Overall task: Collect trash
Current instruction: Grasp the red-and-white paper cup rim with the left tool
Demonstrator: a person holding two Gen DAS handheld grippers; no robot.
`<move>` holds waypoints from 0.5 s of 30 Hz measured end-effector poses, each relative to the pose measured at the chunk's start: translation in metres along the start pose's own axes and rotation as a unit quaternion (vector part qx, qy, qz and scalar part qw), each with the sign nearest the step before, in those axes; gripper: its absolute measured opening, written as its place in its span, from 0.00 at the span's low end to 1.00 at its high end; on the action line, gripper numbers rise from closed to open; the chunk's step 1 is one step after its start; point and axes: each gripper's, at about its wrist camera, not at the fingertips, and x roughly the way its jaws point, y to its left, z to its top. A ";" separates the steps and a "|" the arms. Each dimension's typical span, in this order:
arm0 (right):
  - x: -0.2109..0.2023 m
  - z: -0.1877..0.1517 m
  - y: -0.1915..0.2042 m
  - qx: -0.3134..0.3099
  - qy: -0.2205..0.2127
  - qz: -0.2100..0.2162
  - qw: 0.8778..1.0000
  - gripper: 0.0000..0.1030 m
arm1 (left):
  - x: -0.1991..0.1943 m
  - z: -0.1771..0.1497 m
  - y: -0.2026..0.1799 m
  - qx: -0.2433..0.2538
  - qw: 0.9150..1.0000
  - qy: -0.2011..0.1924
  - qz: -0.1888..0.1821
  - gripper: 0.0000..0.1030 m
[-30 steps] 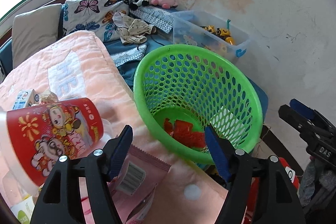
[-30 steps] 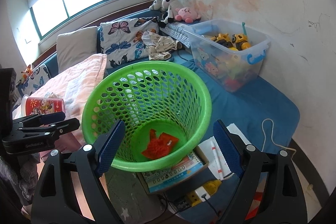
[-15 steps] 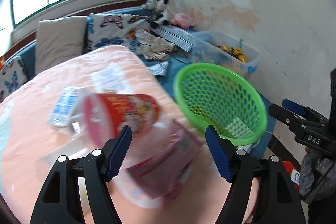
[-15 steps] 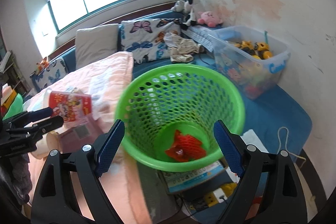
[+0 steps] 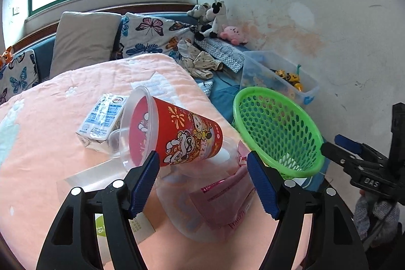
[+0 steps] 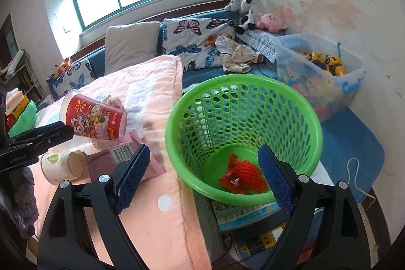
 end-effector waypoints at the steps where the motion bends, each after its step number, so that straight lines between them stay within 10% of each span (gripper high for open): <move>1: 0.000 -0.001 0.001 0.000 0.000 0.000 1.000 0.84 | -0.003 -0.001 0.001 0.000 1.000 -0.004 -0.004 0.66; 7: 0.004 -0.005 0.006 -0.002 0.006 0.008 1.000 0.84 | -0.021 0.003 0.007 -0.006 0.999 -0.046 0.009 0.66; 15: 0.011 -0.008 0.017 -0.005 0.016 0.025 1.000 0.84 | 0.013 0.013 0.025 -0.027 1.000 0.010 0.012 0.58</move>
